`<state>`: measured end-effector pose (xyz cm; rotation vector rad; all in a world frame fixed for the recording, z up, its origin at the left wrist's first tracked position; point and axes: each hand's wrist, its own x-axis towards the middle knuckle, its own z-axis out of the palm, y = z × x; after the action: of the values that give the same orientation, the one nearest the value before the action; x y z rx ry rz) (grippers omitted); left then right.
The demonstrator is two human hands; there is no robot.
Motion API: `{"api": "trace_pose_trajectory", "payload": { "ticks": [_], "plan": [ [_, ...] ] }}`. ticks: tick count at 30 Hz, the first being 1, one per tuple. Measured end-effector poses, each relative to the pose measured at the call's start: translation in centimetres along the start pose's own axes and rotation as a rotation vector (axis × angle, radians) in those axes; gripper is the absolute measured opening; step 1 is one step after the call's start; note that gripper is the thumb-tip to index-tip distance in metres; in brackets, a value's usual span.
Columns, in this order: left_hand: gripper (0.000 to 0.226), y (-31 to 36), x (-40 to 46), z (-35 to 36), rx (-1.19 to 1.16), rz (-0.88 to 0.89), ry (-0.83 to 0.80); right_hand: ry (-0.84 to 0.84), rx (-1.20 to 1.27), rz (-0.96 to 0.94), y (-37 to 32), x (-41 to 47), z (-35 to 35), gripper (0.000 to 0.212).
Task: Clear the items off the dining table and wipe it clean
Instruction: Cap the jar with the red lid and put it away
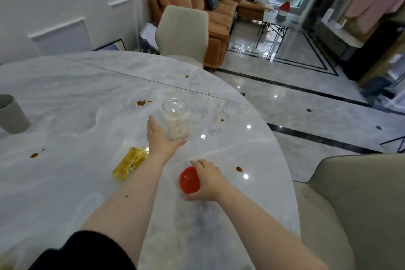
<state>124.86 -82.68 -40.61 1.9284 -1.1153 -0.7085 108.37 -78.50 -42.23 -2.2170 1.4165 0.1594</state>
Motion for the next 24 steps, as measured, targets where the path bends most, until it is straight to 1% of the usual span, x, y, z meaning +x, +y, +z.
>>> {"api": "trace_pose_trajectory", "payload": {
  "ticks": [3,6,9,11,14,17,20,24],
  "plan": [
    [0.136,-0.5,2.7,1.1,-0.070,-0.041,0.008,0.018,0.008,-0.014,0.6,1.2,0.5,0.093],
    [0.139,-1.0,4.7,1.9,-0.058,-0.038,0.005,0.053,0.031,-0.014,1.1,2.5,0.6,0.086],
    [0.141,-1.5,6.4,2.5,-0.029,-0.033,0.004,0.032,0.090,-0.009,1.6,3.1,0.4,0.090],
    [0.141,-1.7,7.4,3.1,-0.025,-0.028,0.005,-0.016,0.097,-0.052,1.9,3.1,0.4,0.096],
    [0.135,-1.9,8.7,3.4,-0.032,-0.014,0.008,-0.056,0.000,-0.143,2.3,2.8,0.5,0.101],
    [0.127,-2.4,9.4,3.6,-0.034,0.010,0.031,-0.022,-0.045,-0.177,2.4,3.0,0.6,0.096],
    [0.120,-2.5,9.4,3.6,0.015,0.011,0.053,0.000,-0.008,-0.152,2.5,3.4,0.6,0.091],
    [0.105,-1.5,7.6,3.5,0.019,0.006,0.099,0.061,0.143,-0.078,2.4,3.6,0.2,0.088]
  ]
}}
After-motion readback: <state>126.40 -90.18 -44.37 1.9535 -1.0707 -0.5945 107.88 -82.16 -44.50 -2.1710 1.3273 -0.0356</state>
